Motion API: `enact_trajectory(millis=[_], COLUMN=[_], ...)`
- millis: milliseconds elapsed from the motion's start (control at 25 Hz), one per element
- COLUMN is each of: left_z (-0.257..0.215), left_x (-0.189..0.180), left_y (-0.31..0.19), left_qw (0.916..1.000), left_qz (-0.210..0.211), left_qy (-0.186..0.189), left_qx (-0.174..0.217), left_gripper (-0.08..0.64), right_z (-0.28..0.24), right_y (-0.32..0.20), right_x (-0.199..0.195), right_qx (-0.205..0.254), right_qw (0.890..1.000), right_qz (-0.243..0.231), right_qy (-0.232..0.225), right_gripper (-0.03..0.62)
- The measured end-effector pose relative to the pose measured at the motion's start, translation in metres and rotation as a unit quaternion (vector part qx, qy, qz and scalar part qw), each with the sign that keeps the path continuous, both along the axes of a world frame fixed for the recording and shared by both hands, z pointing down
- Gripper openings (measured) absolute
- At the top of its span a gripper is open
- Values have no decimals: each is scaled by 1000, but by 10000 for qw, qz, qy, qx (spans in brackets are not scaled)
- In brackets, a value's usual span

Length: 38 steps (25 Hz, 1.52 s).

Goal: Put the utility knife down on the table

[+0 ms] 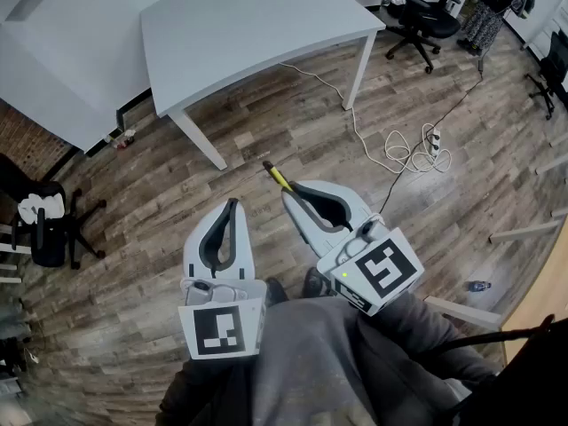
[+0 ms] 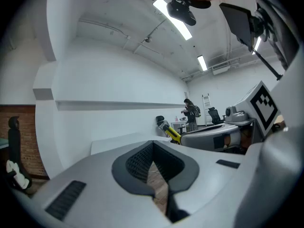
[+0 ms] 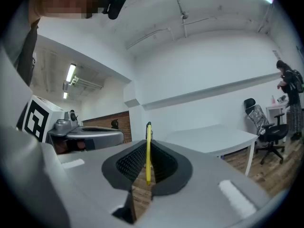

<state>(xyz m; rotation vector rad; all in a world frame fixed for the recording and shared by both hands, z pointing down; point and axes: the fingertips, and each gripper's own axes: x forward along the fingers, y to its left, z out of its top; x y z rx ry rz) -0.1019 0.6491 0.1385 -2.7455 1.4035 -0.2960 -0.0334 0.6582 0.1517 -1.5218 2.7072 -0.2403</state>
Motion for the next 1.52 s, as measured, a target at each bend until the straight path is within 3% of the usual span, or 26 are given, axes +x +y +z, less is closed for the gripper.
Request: enact_trajectory(millis=[240,560,1120,1520], left_z=[9,24,30,36], left_x=[17,9,-2,-14], left_y=[2,-23,-185,-253], left_qw=[10000,9997,9993,9988], left_qz=[-22,-169,-48,165], left_qy=[-48,-36,267,324], left_qx=[-34,-152,-255,-335], left_gripper=[2,2,2,2], right_z=[7,19,17,17], right_y=[-3,-28,-181,-245], right_x=[18,13,0,-17], right_qx=[-3,-118,-175,-212], right_qw=[10000,9998,9998,9995], right_qz=[-47,-174,-38,112], right_qy=[-9,22,100,184], right_gripper=[26,26,26,26])
